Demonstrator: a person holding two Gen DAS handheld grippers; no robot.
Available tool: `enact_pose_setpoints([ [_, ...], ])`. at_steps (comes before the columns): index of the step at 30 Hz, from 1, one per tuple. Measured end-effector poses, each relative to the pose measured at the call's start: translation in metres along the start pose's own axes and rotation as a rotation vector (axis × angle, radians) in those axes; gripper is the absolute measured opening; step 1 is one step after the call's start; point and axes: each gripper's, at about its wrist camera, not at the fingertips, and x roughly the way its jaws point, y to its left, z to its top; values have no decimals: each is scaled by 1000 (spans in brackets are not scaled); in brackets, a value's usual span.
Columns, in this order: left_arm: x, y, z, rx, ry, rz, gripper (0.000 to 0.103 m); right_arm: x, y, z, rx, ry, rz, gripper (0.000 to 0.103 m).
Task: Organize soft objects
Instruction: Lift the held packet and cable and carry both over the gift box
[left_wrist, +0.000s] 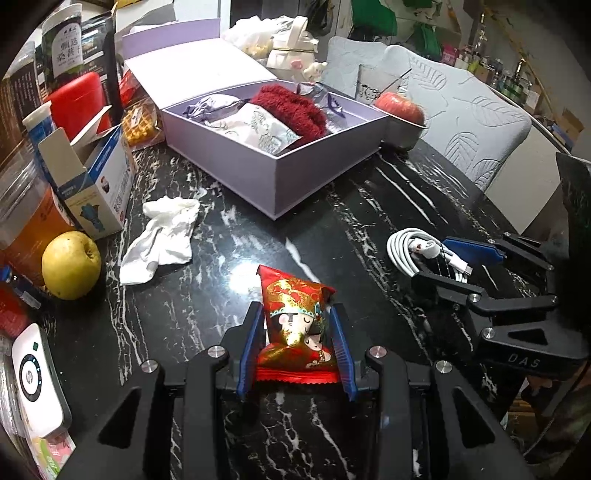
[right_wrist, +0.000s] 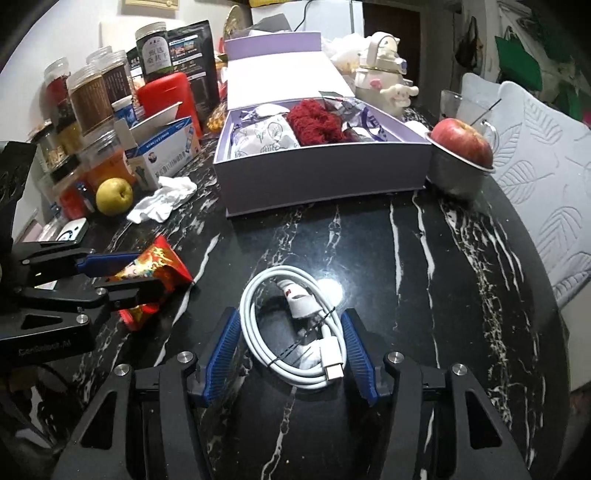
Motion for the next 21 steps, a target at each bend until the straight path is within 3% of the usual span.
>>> enact_pose_setpoints([
  [9, 0, -5, -5, -4, 21, -27, 36, -11, 1, -5, -1, -8, 7, 56],
  [12, 10, -7, -8, 10, 74, -28, 36, -12, 0, -7, 3, -5, 10, 56],
  [17, 17, -17, -4, 66, 57, 42, 39, -11, -5, -9, 36, 2, 31, 56],
  [21, 19, -15, -1, 50, 35, 54, 38, -12, -7, -11, 52, 2, 33, 56],
])
